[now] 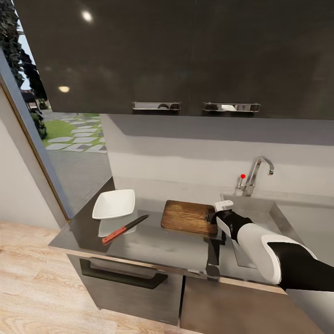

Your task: In the kitchen, take the Vidalia onion out of the sink, dice it on the chopping board with the paring knife, put the diced onion into the bowl on the countertop, then place both the paring knife and the chopping board into the sink.

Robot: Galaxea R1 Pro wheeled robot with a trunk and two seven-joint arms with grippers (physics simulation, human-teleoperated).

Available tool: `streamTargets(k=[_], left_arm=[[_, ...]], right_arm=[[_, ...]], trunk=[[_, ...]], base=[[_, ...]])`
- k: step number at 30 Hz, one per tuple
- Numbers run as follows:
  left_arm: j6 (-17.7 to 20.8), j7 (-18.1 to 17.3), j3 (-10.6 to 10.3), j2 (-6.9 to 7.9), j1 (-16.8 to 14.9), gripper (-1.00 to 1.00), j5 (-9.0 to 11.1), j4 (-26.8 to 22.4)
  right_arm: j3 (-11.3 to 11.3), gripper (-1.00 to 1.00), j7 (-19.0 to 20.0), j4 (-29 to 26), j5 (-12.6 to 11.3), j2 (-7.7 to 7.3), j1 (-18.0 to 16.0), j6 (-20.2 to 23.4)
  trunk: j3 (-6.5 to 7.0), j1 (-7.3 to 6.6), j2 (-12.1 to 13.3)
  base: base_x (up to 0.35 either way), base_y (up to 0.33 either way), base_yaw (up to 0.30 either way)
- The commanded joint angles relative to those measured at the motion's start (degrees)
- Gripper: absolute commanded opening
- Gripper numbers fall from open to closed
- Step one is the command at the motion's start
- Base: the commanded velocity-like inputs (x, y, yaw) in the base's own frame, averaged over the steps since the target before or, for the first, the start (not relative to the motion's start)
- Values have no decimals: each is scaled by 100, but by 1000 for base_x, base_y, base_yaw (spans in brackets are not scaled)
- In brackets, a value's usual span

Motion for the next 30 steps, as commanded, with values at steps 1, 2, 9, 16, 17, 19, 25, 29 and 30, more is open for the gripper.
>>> streamTargets(k=[1, 2, 9, 16, 17, 19, 25, 29, 30], left_arm=[[-8, -16, 3, 0, 2, 100, 9, -6], [-8, -16, 3, 0, 1, 100, 9, -4], [-8, -16, 3, 0, -2, 100, 9, -1], [-7, -16, 3, 0, -1, 100, 9, -1], [-8, -16, 3, 0, -2, 100, 9, -1], [-8, -16, 3, 0, -2, 100, 9, -4], [-8, -16, 3, 0, -3, 100, 9, -1], [-8, -16, 3, 0, -1, 100, 9, -1], [-8, -16, 3, 0, -1, 100, 9, -1]], right_arm=[[-29, 100, -12, -8, 54, 4, -3, 37], [-29, 100, -12, -8, 54, 6, -3, 34], [-29, 100, -12, -8, 54, 7, -3, -8], [-27, 100, -12, -8, 54, 11, -3, -29], [-28, 100, -12, -8, 54, 17, -3, -31], [-28, 100, -12, -8, 54, 22, -3, -32], [-29, 100, -12, -10, 54, 26, -3, -33], [-29, 100, -12, -11, 54, 27, -3, -34], [-29, 100, -12, -12, 54, 27, -3, -34]], trunk=[[-8, 2, -8], [-8, 2, -8], [-8, 2, -8], [-8, 2, -8], [-8, 2, -8], [-8, 2, -8], [24, 2, -8], [58, 2, -8], [67, 2, -8]], base=[[0, 0, 0], [0, 0, 0], [0, 0, 0], [0, 0, 0], [0, 0, 0], [0, 0, 0], [0, 0, 0], [0, 0, 0], [0, 0, 0]])
